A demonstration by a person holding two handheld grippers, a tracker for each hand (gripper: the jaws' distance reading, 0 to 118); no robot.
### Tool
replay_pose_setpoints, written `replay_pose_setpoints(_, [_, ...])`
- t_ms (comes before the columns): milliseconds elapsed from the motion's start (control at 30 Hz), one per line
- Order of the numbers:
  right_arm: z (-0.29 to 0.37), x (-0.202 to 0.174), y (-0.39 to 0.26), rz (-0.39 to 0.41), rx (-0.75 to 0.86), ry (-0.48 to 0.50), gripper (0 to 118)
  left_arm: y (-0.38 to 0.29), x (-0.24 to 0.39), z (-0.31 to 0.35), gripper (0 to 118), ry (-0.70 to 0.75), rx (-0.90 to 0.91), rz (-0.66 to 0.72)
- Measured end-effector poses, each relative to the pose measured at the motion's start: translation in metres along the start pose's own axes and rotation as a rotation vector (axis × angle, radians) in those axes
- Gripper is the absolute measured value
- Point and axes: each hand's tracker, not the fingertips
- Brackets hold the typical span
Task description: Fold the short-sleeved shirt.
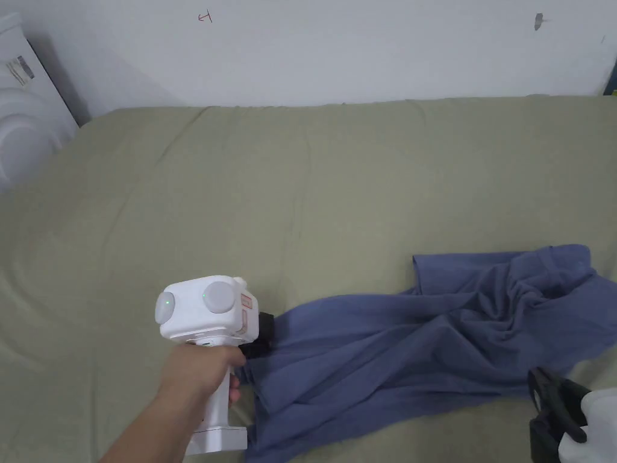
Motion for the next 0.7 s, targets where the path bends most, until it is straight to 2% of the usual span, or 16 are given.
replay_pose_setpoints(133, [0.005,0.007,-0.001,0.001,0.004,-0.012,3,0.004,-0.006,0.011,10,-0.062,0.059,0.0])
replay_pose_setpoints(267, [0.005,0.022,-0.003,-0.031,-0.002,-0.03,3,-0.011,0.005,0.046,10,-0.167,0.216,0.013])
replay_pose_setpoints(333, [0.0,0.032,-0.008,-0.036,-0.02,-0.054,3,-0.016,0.013,0.062,10,-0.231,0.254,-0.039])
replay_pose_setpoints(467, [-0.016,0.051,-0.017,-0.012,-0.072,-0.114,3,-0.027,0.022,0.068,10,-0.156,0.324,-0.137])
replay_pose_setpoints(633, [-0.048,0.092,-0.021,-0.046,-0.146,-0.184,3,-0.04,0.028,0.07,10,-0.223,0.329,-0.124])
replay_pose_setpoints(700, [-0.068,0.115,-0.022,-0.112,-0.207,-0.169,5,-0.044,0.032,0.071,10,-0.248,0.326,-0.138])
